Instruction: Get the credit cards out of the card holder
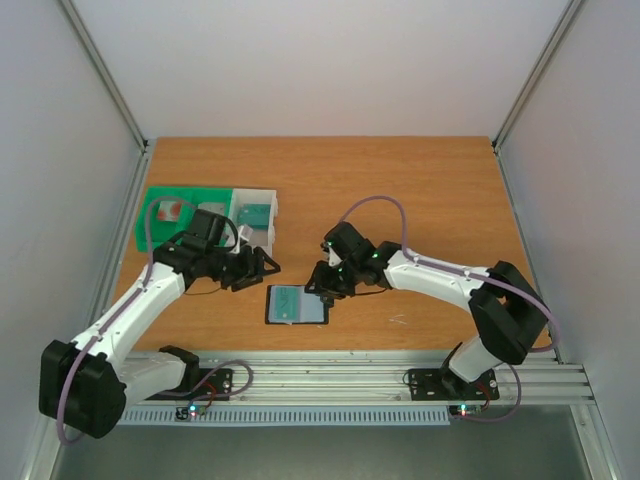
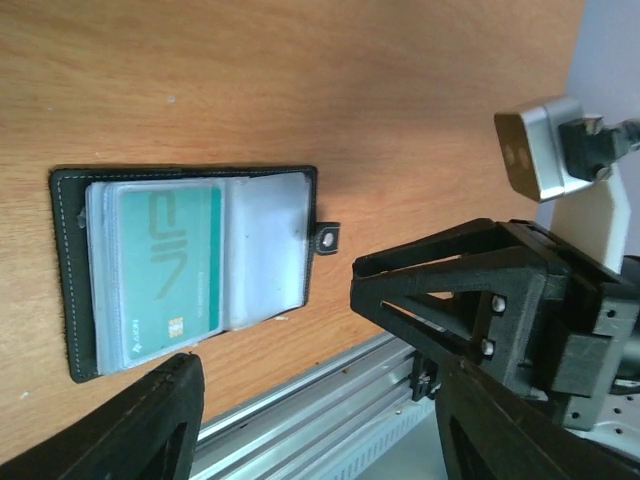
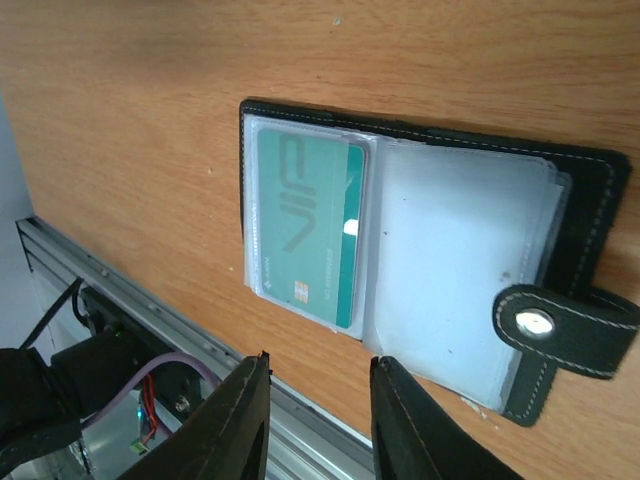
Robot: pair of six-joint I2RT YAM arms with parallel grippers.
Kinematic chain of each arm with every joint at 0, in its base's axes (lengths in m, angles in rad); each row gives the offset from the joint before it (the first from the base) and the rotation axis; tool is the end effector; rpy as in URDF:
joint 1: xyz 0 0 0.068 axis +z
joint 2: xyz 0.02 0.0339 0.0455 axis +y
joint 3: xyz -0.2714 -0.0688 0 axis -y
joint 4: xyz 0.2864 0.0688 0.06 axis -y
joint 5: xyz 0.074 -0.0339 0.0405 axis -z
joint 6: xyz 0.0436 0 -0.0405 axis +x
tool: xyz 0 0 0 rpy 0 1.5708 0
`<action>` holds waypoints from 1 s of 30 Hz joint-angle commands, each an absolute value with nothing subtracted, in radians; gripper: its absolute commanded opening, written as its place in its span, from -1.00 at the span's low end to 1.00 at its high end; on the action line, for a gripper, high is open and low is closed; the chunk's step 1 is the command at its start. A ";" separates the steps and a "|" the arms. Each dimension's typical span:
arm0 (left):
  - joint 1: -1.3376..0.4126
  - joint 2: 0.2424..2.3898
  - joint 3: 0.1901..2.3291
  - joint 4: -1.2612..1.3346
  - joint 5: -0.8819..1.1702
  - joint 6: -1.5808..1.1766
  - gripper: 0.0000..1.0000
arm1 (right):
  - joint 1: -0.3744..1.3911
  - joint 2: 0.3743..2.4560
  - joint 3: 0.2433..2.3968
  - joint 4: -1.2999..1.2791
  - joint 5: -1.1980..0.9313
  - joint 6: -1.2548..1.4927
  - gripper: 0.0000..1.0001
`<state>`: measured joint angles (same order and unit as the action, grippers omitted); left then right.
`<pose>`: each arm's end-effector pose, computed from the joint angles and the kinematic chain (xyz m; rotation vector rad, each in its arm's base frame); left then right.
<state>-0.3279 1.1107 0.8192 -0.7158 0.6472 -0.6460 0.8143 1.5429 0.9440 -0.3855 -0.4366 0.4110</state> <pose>0.2274 -0.1051 0.2399 -0.1693 2.7153 -1.1694 0.2238 0.2640 0.1784 -0.7297 2.6518 0.9745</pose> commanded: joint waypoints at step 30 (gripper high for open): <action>-0.339 1.379 0.522 -0.304 0.594 -0.718 -0.89 | 0.862 1.861 1.025 -0.193 -0.465 0.456 -0.65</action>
<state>-0.3363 1.3663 0.5461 -0.3496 0.6167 -0.7288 0.8539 1.8381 1.0088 -0.2260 -0.4599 0.4500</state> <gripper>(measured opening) 0.058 0.154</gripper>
